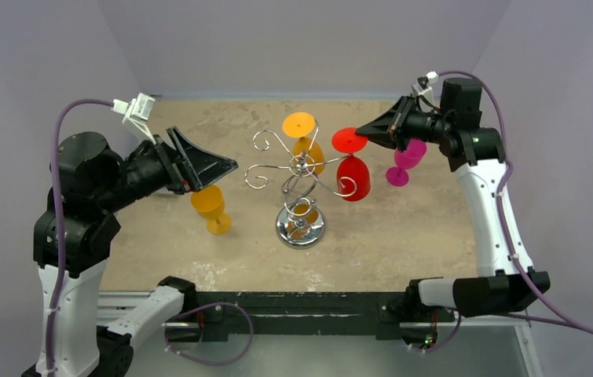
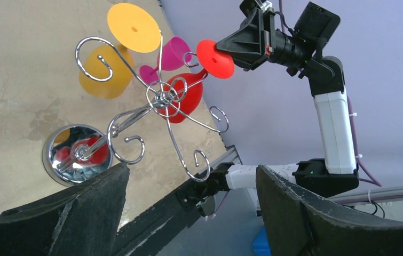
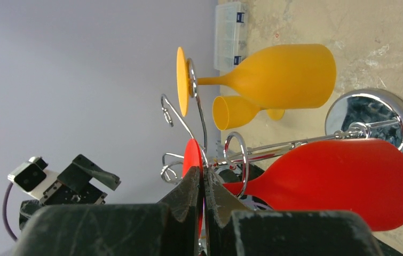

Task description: Take the wine glass off the wine glass rack

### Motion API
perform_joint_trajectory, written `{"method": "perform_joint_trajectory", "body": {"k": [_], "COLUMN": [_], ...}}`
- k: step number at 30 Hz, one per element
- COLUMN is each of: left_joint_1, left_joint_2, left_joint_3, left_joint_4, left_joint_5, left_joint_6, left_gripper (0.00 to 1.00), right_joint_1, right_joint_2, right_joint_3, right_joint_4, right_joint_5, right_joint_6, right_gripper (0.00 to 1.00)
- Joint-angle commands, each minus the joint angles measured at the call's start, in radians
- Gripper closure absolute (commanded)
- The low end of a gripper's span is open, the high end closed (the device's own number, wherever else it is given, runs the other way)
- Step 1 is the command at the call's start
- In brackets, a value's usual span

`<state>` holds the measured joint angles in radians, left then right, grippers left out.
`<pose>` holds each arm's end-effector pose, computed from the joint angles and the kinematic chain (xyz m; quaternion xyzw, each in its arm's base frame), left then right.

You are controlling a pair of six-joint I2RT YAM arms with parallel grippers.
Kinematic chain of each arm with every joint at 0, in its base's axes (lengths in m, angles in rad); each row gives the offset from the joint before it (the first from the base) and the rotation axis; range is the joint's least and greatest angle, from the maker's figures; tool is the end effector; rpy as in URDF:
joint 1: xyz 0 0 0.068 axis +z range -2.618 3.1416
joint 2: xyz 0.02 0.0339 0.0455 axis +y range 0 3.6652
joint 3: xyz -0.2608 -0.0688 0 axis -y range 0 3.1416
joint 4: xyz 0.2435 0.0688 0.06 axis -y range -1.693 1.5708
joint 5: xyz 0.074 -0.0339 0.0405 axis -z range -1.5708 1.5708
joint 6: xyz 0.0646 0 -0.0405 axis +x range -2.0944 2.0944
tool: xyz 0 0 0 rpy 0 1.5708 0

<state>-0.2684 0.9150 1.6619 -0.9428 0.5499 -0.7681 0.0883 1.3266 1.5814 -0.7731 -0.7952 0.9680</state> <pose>0.1120 -0.0658 0.5045 -0.0170 0.7633 -0.4848 0.4266 0.2759 0.0707 0.4269 0.1635 0.8042 0.5226 0.2313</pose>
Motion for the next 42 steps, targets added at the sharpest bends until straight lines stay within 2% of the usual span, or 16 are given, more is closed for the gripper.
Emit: {"method": "perform_joint_trajectory", "body": {"k": [1,16,25,42], "left_joint_1": [0.006,0.006,0.005,0.006], "left_joint_2": [0.017,0.001,-0.021,-0.016], "left_joint_3": [0.002,-0.019,-0.034,-0.028], "left_joint_4": [0.051,0.092,0.077,0.059], "left_joint_5": [0.026,0.028,0.018,0.019], "left_joint_6": [-0.013,-0.041,-0.036,-0.009], "left_gripper": [0.14,0.14,0.14,0.14], "right_joint_1": [-0.006,0.000,0.082,0.084], "right_joint_2": [-0.046,-0.050,-0.005,0.089], "right_joint_3": [-0.015,-0.087,-0.070,0.001], "right_joint_4": [0.008,0.169,0.247,0.290], "right_joint_5": [-0.011,-0.047,-0.037,0.010], "right_joint_6": [0.005,0.129,0.191,0.141], "right_gripper": [1.00,1.00,1.00,1.00]}}
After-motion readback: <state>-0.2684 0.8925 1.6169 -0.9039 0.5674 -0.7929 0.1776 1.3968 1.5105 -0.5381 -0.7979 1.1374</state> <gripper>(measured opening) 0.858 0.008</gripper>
